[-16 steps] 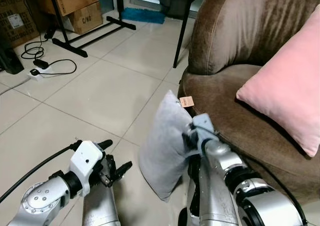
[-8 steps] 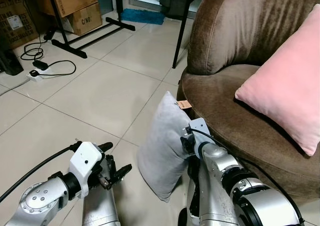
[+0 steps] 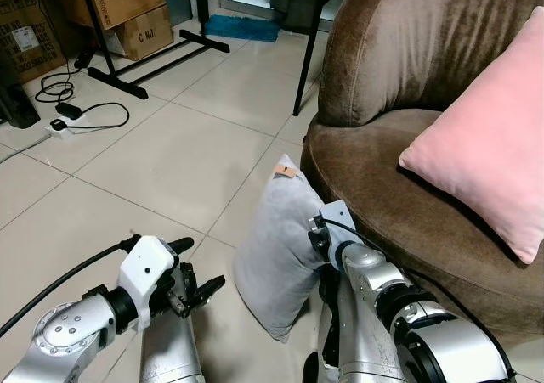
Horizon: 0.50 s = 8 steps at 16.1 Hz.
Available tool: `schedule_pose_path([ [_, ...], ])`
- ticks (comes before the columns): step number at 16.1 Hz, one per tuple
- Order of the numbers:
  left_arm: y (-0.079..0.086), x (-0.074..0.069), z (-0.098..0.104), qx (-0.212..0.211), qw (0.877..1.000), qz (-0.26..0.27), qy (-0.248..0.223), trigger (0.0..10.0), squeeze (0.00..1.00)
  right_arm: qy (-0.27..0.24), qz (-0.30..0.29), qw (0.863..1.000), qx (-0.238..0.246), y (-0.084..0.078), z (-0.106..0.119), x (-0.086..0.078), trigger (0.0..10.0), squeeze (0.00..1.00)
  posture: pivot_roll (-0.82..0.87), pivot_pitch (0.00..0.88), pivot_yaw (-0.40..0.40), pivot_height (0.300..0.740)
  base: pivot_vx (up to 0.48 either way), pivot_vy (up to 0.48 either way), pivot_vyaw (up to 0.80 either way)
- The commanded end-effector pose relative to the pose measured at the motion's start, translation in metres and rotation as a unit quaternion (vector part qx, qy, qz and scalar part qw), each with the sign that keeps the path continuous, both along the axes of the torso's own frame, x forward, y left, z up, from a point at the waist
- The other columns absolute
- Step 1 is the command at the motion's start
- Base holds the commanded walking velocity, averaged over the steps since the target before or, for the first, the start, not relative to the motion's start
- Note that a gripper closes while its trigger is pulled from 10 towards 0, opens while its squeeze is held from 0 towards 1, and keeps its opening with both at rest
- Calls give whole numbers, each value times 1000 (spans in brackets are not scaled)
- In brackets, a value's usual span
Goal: Move the pillow to the sofa from floor
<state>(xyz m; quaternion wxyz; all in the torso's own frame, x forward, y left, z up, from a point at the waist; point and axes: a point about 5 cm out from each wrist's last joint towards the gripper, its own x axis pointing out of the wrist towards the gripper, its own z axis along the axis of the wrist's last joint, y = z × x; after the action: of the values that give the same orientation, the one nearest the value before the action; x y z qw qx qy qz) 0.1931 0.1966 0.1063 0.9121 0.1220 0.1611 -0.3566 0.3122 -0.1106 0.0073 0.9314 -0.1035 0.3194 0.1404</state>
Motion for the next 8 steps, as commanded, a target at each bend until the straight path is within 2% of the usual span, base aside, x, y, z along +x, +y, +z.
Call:
schedule_pose_path([
  [1,-1,3,-1,5,1000,-9,5,10000,0,0,10,1000,-4,0,1,1,0,0,-7,0,-41,406,0,0,0],
  [3,-2,6,-2,5,1000,-12,4,10000,0,7,1,1000,18,2,2,2,0,0,-10,0,-38,406,0,0,0],
  [5,-3,10,-3,3,1000,-17,6,10000,0,-7,0,1000,-4,2,3,3,0,0,-13,0,-38,406,0,0,0],
  [8,-5,15,-9,-4,999,-32,27,10000,0,-4,13,1000,19,7,3,2,0,0,-32,0,-25,406,0,0,0],
])
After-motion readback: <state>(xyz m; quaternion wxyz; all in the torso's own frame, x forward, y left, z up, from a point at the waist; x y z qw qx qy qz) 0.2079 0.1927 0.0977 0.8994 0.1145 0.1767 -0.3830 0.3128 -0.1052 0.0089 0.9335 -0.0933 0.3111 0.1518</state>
